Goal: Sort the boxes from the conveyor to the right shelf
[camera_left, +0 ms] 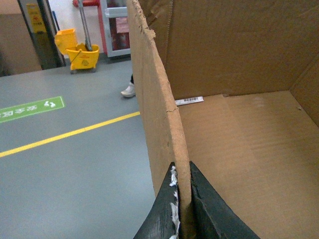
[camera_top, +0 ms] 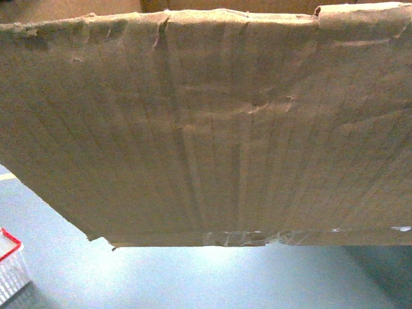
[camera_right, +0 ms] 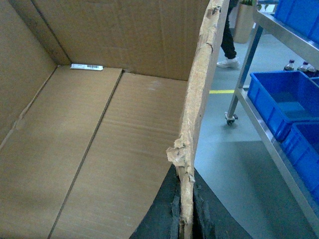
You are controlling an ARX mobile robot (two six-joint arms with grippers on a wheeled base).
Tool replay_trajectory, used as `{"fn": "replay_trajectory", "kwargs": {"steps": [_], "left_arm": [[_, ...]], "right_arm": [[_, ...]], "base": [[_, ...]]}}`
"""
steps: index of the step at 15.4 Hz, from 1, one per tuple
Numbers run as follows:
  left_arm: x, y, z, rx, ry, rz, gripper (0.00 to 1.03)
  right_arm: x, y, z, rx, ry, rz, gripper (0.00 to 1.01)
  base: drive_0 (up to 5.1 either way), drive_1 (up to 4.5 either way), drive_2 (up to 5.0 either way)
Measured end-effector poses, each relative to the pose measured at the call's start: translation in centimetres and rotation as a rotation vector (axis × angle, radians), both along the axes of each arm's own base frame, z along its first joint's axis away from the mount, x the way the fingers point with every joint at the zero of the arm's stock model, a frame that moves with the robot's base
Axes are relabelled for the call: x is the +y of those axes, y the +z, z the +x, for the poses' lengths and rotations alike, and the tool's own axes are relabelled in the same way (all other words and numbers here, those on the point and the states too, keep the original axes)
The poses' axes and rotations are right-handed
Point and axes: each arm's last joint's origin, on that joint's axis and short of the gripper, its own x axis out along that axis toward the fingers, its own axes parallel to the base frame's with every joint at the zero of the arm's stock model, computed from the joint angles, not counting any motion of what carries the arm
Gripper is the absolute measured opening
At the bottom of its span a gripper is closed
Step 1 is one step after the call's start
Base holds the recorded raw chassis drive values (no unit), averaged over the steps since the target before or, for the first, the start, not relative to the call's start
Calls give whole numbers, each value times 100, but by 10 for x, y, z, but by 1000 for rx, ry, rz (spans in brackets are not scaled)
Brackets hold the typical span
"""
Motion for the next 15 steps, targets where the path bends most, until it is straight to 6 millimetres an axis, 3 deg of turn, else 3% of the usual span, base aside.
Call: {"fn": "replay_trajectory", "kwargs": {"steps": [15], "left_arm": [[0,0,0,0,0,0,2]], "right_arm": [[0,0,0,0,0,0,2]], "base": [[-107,-107,-107]]}}
